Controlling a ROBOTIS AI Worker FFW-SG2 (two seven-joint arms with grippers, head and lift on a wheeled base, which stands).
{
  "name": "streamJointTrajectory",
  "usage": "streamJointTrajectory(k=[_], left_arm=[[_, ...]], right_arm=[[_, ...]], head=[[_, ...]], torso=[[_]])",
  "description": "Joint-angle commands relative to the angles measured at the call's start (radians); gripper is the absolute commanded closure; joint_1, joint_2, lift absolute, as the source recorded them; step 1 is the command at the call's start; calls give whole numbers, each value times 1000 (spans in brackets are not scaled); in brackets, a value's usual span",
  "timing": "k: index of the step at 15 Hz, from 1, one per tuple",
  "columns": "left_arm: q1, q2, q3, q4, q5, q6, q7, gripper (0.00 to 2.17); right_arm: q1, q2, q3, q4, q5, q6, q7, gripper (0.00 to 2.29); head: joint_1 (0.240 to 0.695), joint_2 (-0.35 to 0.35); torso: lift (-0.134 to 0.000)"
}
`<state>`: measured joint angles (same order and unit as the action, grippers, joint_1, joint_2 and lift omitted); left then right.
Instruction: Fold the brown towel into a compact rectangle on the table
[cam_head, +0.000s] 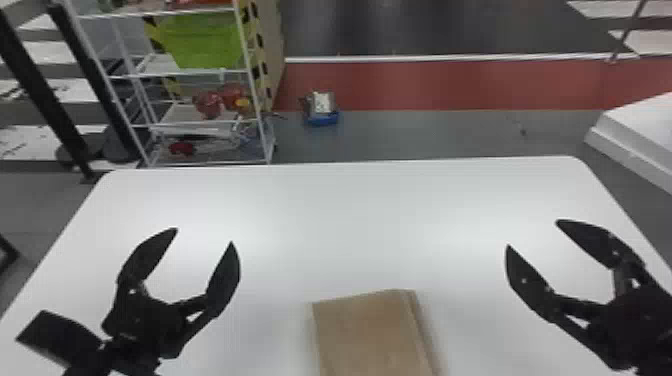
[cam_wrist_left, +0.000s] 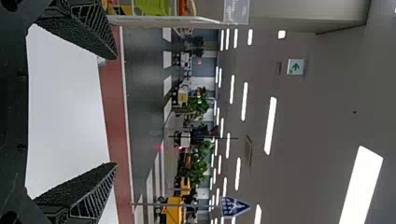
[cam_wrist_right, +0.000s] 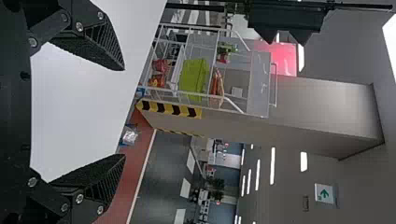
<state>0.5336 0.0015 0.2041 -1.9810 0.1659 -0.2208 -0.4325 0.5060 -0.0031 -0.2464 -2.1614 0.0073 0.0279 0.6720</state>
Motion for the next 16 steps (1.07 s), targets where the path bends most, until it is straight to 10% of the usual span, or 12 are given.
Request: streamJointTrajectory(k=[1, 16], left_arm=[[26, -4, -6, 5, 0, -34, 6, 73], [26, -4, 57, -15, 21, 125, 0, 73]], right_arm=[[9, 4, -8, 43, -12, -25, -12, 262], [-17, 4, 99, 57, 39, 70, -101, 259]], head=[[695, 54], [695, 118]], torso=[[-123], [-123]])
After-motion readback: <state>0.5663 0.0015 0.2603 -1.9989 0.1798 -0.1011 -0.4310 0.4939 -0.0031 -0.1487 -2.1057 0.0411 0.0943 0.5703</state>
